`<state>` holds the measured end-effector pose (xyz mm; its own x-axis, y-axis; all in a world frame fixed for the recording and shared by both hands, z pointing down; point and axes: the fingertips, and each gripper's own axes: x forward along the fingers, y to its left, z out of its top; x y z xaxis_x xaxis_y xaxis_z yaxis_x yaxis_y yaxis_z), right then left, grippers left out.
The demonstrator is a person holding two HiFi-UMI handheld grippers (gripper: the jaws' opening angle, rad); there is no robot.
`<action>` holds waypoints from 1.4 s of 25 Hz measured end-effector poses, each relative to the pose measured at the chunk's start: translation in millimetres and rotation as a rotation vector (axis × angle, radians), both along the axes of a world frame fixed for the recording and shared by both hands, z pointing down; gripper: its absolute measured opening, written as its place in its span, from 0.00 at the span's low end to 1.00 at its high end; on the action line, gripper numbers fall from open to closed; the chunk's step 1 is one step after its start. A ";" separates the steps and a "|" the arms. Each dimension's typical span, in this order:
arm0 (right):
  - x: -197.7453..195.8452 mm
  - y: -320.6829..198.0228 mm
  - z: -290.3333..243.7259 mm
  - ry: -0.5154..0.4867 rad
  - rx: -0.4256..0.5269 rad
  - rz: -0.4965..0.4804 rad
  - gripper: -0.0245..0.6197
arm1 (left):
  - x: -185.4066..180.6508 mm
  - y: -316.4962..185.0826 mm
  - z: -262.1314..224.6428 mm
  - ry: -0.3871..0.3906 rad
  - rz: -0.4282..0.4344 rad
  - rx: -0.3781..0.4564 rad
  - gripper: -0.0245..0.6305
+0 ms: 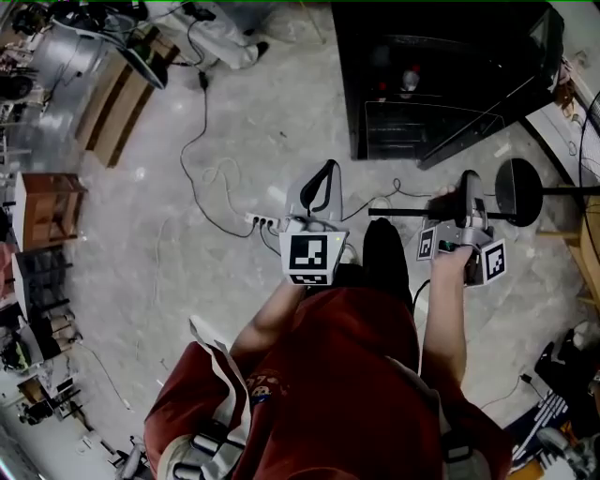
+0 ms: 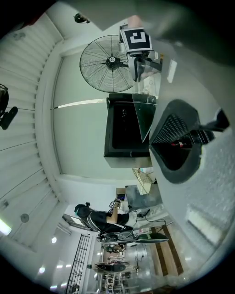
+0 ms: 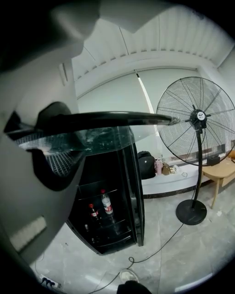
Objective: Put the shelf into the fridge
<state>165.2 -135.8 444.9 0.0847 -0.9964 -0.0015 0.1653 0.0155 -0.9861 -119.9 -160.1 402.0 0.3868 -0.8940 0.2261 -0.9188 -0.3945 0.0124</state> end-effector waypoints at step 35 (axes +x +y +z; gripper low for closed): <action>2.9 -166.8 55.3 0.000 0.065 -0.032 0.08 | 45.1 -75.7 55.2 -0.074 0.003 -0.110 0.05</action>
